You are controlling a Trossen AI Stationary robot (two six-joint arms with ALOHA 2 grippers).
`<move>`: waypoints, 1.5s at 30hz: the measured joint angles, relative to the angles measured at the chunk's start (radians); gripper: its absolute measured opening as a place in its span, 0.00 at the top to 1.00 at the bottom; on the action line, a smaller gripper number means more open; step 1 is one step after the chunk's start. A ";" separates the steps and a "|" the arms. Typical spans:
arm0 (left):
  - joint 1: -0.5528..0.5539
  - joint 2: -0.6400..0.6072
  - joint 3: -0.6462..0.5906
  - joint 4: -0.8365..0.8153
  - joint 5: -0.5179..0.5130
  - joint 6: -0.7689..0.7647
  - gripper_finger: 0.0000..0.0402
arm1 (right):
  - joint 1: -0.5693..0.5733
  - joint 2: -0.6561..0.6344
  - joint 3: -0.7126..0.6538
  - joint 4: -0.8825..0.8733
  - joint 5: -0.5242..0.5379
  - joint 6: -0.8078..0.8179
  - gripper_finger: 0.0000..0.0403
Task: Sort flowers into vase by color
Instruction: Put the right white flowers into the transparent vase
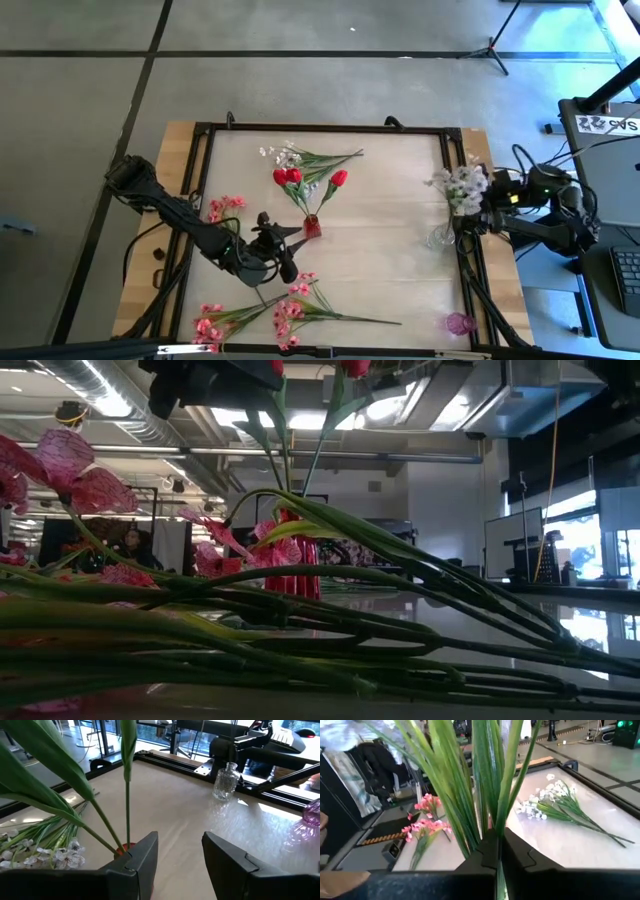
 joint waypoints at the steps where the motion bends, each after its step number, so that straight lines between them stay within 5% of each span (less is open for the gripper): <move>1: 0.000 0.000 0.000 0.000 0.000 0.000 0.62 | 0.000 0.000 -0.009 0.009 0.000 -0.007 0.99; 12: 0.000 0.000 0.000 -0.001 0.000 0.000 0.62 | 0.000 0.000 -0.047 0.135 0.000 -0.077 0.98; 31: 0.000 0.000 0.000 -0.002 0.000 0.008 0.62 | 0.000 -0.002 -0.047 -0.126 -0.158 -0.062 0.99; 45: 0.018 0.000 0.000 0.000 0.000 0.007 0.62 | 0.000 -0.002 -0.047 -0.324 0.005 0.130 0.85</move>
